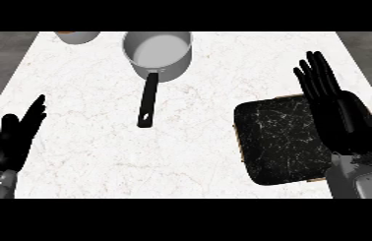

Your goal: Pick the pear from the tray and place it in the pot

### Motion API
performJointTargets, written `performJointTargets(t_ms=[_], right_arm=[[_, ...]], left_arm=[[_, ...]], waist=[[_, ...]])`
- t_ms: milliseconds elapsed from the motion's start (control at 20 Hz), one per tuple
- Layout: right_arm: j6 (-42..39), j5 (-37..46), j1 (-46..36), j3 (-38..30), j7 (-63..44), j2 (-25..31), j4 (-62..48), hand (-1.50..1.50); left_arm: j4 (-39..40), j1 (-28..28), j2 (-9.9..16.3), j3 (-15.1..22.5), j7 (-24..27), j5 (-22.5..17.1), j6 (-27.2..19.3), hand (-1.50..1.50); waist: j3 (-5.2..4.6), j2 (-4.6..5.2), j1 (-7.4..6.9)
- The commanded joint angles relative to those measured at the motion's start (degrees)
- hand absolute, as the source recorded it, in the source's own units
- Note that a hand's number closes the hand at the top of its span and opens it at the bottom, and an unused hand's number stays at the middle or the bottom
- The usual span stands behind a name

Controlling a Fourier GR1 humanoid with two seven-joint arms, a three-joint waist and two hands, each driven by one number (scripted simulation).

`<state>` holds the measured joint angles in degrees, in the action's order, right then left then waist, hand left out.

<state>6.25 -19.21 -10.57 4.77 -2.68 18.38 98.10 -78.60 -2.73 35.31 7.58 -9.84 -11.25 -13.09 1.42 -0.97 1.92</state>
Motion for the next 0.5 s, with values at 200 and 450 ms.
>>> performJointTargets(t_ms=[200, 450], right_arm=[[-23.27, -21.0, 3.99, -0.55, -10.46, 5.02, -11.67, 1.5], [-17.16, -15.11, 1.39, -15.45, -1.33, 12.11, -25.98, -1.5]], left_arm=[[-3.4, -2.39, -9.34, 7.27, 3.16, -2.28, 4.86, 0.0], [-2.54, -2.33, -14.18, 11.0, 3.9, -4.44, 8.56, 0.0]], waist=[[-1.06, 2.89, -1.48], [-1.25, 1.93, -1.56]])
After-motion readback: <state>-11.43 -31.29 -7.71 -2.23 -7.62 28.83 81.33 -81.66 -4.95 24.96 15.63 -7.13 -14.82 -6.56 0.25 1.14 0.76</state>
